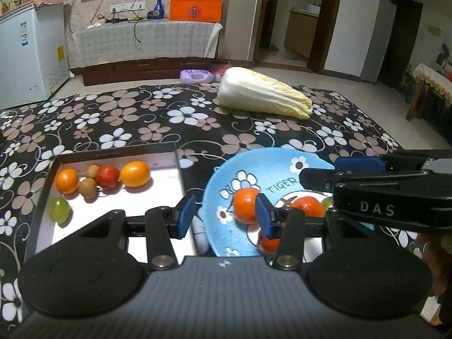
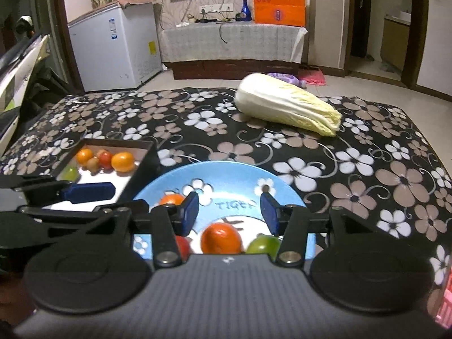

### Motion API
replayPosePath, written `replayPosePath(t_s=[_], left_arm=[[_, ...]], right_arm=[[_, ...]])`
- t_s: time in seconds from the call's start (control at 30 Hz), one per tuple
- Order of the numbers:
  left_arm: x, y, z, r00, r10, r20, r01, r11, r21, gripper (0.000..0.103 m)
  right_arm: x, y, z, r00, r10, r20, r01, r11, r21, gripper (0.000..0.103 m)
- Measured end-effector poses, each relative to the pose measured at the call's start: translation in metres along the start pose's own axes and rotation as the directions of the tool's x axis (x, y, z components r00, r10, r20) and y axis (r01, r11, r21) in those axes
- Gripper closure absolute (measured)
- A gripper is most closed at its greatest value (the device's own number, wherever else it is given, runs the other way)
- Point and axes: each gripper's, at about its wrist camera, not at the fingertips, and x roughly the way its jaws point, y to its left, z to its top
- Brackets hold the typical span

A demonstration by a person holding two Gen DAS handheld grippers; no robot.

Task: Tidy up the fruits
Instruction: 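Lower the stemmed orange onto the plate and open the left tool, then withdraw both tools from the plate back over the fruit tray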

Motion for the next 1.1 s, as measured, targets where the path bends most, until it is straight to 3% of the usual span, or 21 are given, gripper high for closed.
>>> replayPosePath(t_s=[0.7, 1.1], left_arm=[[-0.023, 0.072, -0.010, 0.995, 0.095, -0.014, -0.096, 0.993, -0.063, 0.050], [-0.028, 0.122, -0.030, 0.990, 0.121, -0.068, -0.128, 0.986, -0.106, 0.050]], right_arm=[[0.028, 0.062, 0.016, 0.995, 0.095, 0.016, -0.094, 0.995, -0.044, 0.052], [0.059, 0.123, 0.021, 0.964, 0.260, -0.063, -0.267, 0.952, -0.151, 0.055]])
